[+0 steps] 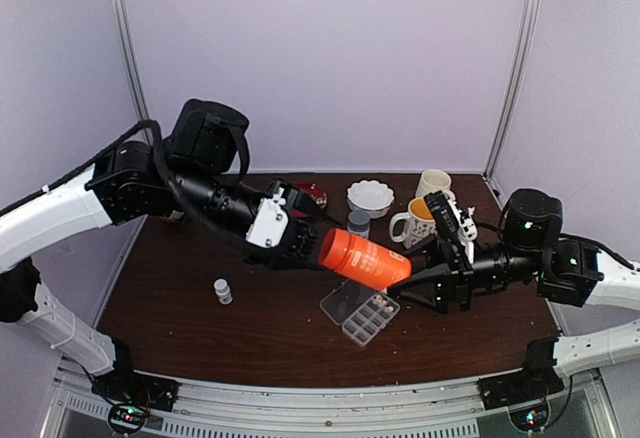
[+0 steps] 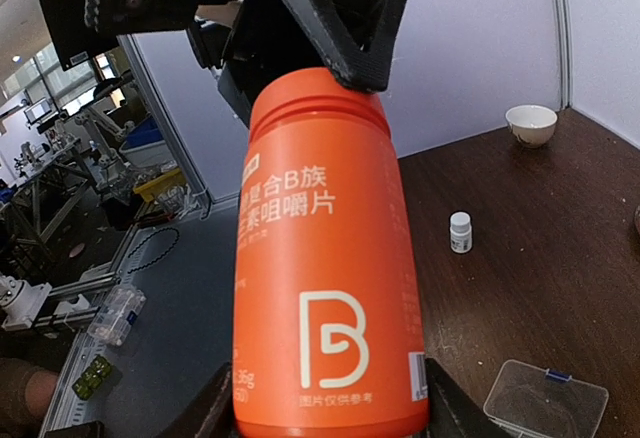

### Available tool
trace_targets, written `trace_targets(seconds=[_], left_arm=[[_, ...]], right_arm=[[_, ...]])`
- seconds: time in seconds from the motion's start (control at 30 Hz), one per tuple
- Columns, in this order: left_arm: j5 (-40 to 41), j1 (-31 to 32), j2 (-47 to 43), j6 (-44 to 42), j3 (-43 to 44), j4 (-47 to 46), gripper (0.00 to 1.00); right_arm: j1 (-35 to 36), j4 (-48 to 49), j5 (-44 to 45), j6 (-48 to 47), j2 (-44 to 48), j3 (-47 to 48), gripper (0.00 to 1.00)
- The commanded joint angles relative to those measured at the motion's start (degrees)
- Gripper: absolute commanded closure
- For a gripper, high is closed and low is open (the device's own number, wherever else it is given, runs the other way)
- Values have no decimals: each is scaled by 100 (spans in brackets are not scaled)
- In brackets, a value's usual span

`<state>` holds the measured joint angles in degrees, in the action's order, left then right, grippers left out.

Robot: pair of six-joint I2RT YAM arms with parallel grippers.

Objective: Sort the pills into containers
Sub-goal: Screw the lid of the pill bottle onto the pill bottle.

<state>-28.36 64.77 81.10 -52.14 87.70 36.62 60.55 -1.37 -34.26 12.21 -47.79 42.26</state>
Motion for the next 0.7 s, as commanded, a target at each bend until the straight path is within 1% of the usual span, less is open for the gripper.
trace_targets(seconds=[0.0,0.07,0.1,0.2,0.23,0.27,0.33,0.37,0.43,0.47,0.5,0.53,0.6,0.67], left_arm=[[2001,211,314,-1491,-561,-278,88],[2180,211,198,-1463,-673,-624,73],[2229,211,122,-1385,-749,-813,61],[2208,166,-253,-580,-1127,-1735,15],[2192,131,-380,-223,-1260,-2009,4],[2276,91,-478,206,-1343,-2314,3],[2650,62,-576,1129,-1332,-2506,2],[3143,60,-585,1705,-1305,-2646,2],[4524,60,-497,3182,-1050,-2629,2],[5097,48,-373,3951,-584,-2170,3],[5515,40,-183,4624,-55,-1189,2],[5703,24,18,5412,510,-270,2],[5698,23,483,6590,1550,1256,3],[5683,18,758,7755,2200,2258,3]], right_arm=[[-24,1661,-181,383,18,267,100],[-34,1591,-123,348,28,257,100],[-43,1535,-76,326,43,252,100],[-52,1344,30,223,111,234,100],[-65,1231,90,181,154,226,100],[-74,1093,150,116,206,214,100],[-106,750,432,-46,388,175,100],[-124,555,630,-133,506,144,100],[-152,262,1128,-262,780,81,100],[-162,116,1434,-279,956,56,100],[-166,12,1763,-287,1089,16,100],[-167,-68,2077,-287,1204,-15,100],[-175,-144,2862,-194,1421,-115,100],[-182,-80,3349,-107,1638,-265,100]])
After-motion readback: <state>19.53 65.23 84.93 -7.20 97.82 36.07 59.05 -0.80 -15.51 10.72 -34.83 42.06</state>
